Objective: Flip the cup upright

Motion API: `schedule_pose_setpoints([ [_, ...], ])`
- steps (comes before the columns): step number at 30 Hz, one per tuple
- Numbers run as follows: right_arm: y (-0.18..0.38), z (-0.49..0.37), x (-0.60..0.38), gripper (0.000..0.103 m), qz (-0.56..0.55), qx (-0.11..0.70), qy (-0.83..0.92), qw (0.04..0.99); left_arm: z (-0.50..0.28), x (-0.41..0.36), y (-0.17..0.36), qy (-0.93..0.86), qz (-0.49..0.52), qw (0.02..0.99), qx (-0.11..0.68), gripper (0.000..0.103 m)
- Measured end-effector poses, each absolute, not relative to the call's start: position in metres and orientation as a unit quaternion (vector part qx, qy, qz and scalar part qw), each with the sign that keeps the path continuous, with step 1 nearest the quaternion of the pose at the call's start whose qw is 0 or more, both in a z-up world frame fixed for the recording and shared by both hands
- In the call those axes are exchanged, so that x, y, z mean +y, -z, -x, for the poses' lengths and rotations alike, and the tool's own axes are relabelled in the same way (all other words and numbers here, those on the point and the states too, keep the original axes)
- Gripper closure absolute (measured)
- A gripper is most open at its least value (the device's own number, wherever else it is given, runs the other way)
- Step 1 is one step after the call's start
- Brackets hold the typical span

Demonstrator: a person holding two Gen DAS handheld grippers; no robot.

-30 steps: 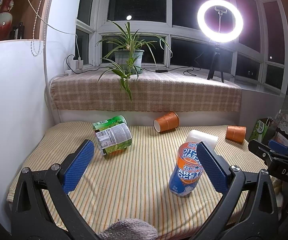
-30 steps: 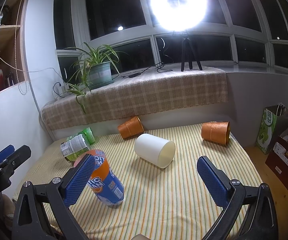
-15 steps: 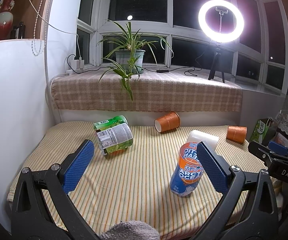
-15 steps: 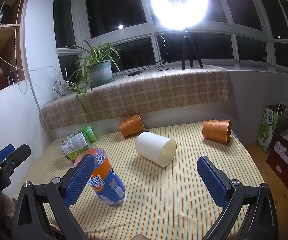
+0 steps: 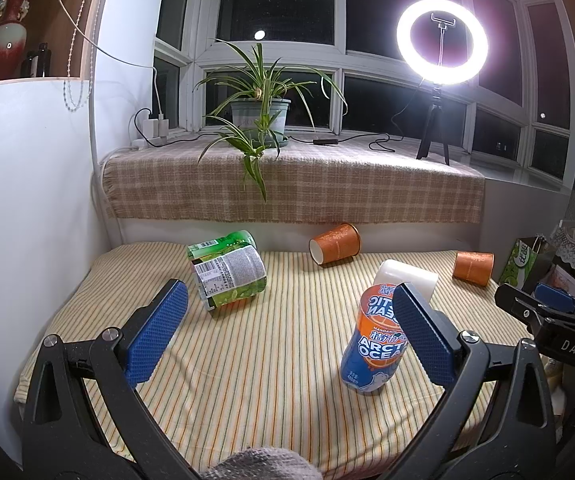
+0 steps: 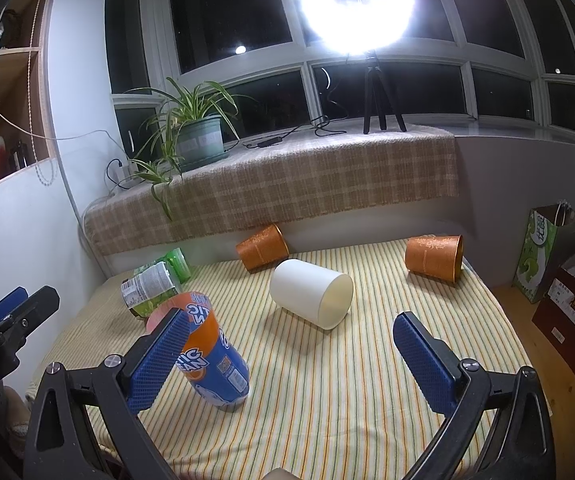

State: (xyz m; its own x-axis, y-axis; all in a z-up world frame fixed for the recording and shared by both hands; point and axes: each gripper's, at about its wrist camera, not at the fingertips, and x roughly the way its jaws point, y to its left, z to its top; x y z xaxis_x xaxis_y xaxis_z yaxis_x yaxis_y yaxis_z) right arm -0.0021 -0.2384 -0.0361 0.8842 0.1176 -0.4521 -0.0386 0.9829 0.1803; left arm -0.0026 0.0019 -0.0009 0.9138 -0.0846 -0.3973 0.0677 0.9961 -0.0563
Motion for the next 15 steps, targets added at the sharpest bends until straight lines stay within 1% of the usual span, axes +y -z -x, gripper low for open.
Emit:
schedule_pose_setpoints([
  [15,0.0452,-0.003,-0.2331,0.0,-0.079,0.253,-0.052,0.963,0.0018,0.0036,0.0017,0.038,0.021,0.978,0.205,0.0],
])
